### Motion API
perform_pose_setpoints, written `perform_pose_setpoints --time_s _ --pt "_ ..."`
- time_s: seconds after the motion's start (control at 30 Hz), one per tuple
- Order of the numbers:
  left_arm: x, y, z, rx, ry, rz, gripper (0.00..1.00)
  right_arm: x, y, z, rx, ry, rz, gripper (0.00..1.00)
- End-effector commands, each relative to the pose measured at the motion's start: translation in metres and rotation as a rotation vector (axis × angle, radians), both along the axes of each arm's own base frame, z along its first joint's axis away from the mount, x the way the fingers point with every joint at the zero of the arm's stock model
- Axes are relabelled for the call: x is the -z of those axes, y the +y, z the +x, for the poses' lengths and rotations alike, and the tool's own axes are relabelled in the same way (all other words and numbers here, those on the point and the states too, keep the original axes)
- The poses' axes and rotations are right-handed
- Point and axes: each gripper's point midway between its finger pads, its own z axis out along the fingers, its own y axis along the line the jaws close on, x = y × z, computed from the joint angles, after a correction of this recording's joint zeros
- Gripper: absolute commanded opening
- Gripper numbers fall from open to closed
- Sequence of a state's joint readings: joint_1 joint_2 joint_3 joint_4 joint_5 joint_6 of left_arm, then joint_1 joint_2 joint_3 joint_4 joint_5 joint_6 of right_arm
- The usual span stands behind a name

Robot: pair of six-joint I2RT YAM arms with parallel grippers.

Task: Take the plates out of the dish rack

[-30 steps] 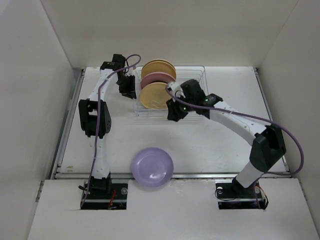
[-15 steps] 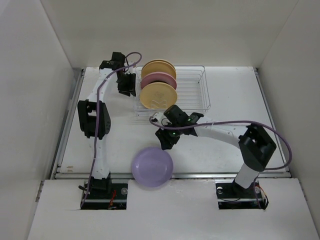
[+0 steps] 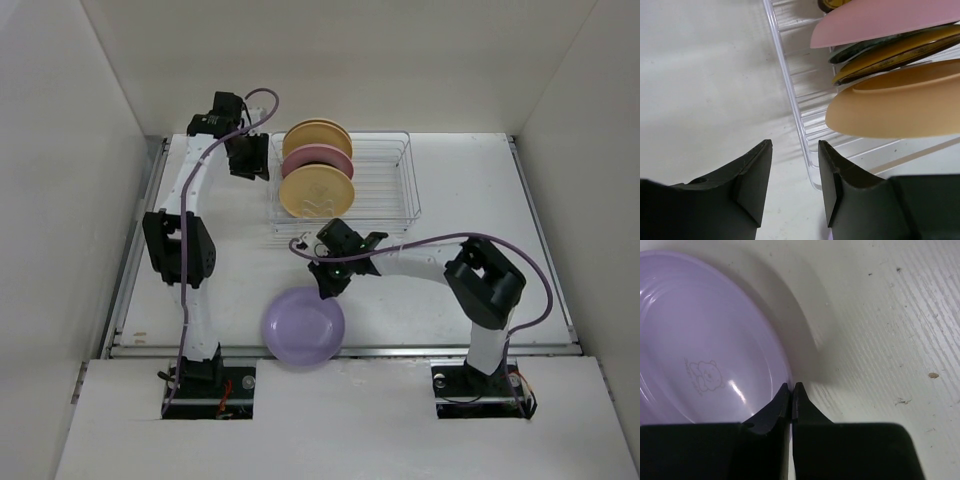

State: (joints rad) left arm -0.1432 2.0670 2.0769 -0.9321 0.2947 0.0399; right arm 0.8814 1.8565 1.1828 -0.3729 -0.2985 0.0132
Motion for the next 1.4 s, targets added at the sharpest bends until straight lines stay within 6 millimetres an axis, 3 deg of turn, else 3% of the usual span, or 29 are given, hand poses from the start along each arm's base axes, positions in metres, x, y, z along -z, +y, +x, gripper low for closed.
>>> perform_pose_setpoints --time_s 0.0,0.27,0.33,0.4,0.5,0.57,0.63,0.77,0.93,0.97,1.17,1.23,1.37 --pt "-0.043 -0.002 -0.004 0.029 -0.110 -0.011 0.39 -0.008 0.012 0.018 0.051 -0.081 0.045 0.00" --pt "-0.060 -0.033 -0.004 0.201 -0.199 -0.047 0.38 -0.025 -0.007 0.068 0.356 -0.261 -0.019 0.00" --pt "-0.053 -0.042 -0.003 0.262 -0.207 -0.023 0.40 -0.030 -0.005 0.075 0.368 -0.270 -0.003 0.00" --pt "-0.049 -0.054 -0.005 0.320 -0.211 -0.009 0.41 -0.025 -0.005 0.075 0.366 -0.261 -0.018 0.15" --pt "-0.045 -0.063 -0.005 0.372 -0.226 0.007 0.45 -0.035 -0.008 0.073 0.367 -0.268 -0.006 0.63" --pt "-0.041 -0.064 0.000 0.364 -0.233 0.035 0.46 -0.043 -0.012 0.069 0.370 -0.279 0.012 0.75" --pt "-0.037 -0.067 0.004 0.383 -0.246 0.052 0.47 -0.070 -0.012 0.070 0.360 -0.321 0.061 0.77" --pt "-0.032 -0.071 0.011 0.382 -0.258 0.066 0.45 -0.091 -0.022 0.063 0.353 -0.334 0.066 0.77" --pt "-0.016 -0.075 0.015 0.386 -0.230 0.079 0.20 -0.135 -0.035 0.070 0.387 -0.414 0.100 0.77" --pt "-0.014 -0.074 0.018 0.372 -0.225 0.081 0.11 -0.144 -0.034 0.070 0.389 -0.421 0.113 0.78" --pt "-0.007 -0.072 0.015 0.368 -0.198 0.093 0.00 -0.171 -0.041 0.078 0.424 -0.461 0.162 0.78" --pt "-0.013 -0.072 0.014 0.360 -0.207 0.088 0.00 -0.174 -0.046 0.079 0.433 -0.462 0.160 0.78" --pt "-0.060 -0.070 0.008 0.352 -0.310 0.075 0.00 -0.185 -0.053 0.087 0.473 -0.496 0.156 0.78"
